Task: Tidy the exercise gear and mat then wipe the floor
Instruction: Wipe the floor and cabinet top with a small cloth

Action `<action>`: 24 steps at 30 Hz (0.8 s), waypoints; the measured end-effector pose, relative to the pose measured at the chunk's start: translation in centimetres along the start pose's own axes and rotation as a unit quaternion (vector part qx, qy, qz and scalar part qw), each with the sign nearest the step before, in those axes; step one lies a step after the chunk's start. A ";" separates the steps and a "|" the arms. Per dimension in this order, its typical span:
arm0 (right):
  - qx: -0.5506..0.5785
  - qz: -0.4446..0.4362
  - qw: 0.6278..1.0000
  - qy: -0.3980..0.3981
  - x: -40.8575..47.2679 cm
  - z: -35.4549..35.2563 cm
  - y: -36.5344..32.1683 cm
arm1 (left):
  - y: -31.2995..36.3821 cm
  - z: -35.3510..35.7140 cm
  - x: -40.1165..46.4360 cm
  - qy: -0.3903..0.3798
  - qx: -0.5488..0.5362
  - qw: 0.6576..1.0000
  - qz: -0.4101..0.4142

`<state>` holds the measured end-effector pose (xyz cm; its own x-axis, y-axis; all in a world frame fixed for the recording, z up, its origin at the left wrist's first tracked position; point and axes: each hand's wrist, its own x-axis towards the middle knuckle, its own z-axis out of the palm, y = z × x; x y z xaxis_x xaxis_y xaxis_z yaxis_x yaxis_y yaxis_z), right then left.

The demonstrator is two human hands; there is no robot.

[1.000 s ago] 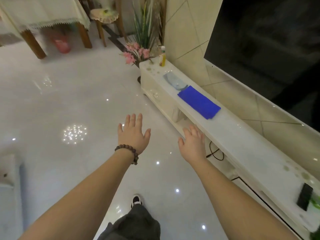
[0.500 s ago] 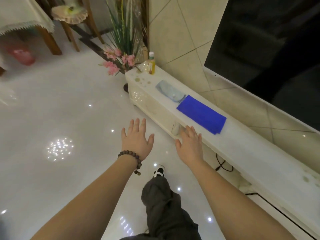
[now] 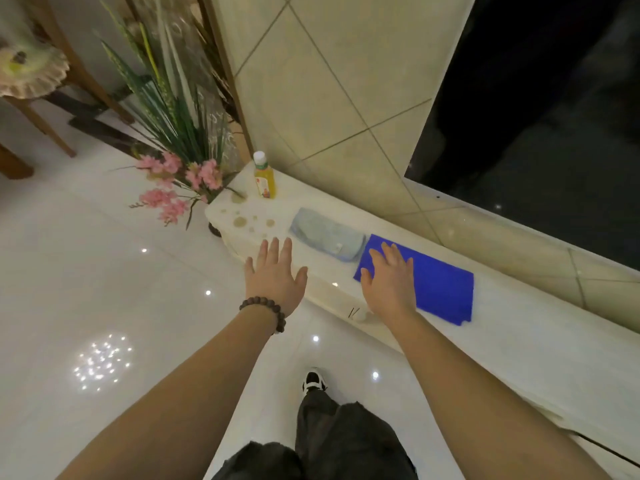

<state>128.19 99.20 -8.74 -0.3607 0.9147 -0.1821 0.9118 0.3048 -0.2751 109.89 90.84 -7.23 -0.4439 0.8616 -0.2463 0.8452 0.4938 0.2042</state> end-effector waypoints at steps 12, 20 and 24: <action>0.036 0.098 0.992 -0.073 9.3 4.6 -7.1 | -5.7 -0.9 15.1 -0.103 0.058 0.988 0.103; 0.042 0.232 0.970 -0.064 13.8 6.5 -9.5 | -10.1 -1.0 25.8 -0.136 0.100 0.967 0.190; 0.047 0.262 0.961 -0.069 15.6 7.6 -9.3 | -10.3 0.1 29.5 -0.149 0.108 0.960 0.210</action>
<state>112.60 108.62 -16.19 0.1154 0.8906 -0.4399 0.9561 -0.2197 -0.1939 88.09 111.20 -16.68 0.0267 0.8915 -0.4522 0.9872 0.0476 0.1521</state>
